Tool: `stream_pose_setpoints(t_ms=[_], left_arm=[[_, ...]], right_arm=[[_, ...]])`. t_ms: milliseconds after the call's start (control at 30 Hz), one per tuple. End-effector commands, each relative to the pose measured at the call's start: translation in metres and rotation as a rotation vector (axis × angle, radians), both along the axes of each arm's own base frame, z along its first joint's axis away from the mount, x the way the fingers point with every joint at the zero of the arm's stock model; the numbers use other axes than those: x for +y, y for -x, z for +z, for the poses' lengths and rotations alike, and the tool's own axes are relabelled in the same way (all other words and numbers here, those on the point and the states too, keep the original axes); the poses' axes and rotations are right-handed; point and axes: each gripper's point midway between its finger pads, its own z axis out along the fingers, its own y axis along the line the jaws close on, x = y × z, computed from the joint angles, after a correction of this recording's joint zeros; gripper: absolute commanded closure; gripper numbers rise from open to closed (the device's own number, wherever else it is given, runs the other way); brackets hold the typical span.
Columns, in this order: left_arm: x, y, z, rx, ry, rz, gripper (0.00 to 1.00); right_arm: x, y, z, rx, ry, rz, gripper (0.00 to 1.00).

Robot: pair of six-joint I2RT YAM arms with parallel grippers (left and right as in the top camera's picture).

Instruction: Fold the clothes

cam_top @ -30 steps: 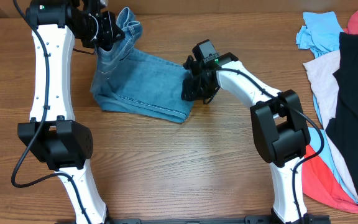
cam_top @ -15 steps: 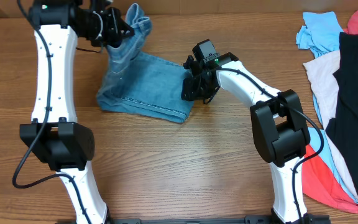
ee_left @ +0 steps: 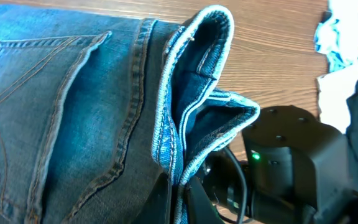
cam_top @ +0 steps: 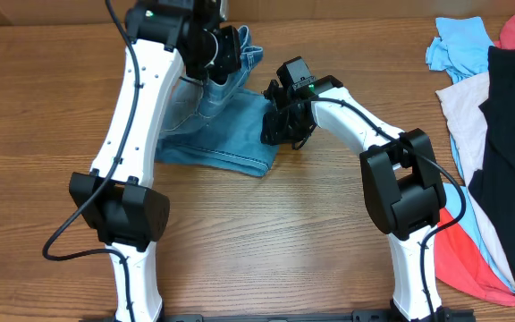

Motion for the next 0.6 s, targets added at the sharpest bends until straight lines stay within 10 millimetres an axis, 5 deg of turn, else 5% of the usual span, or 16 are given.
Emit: stream_pose_setpoints(t_ms=[0,567], left_arm=[[0.002,0.005,0.015,-0.035,-0.037,0.056,0.96],[-0.018,0.009,-0.005,0.013,-0.016,0.092,0.96]], right_arm=[[-0.006,0.014,-0.034,0.079,0.053,-0.002,0.63],[-0.007,0.015,-0.035,0.086,0.057,-0.002,0.63]])
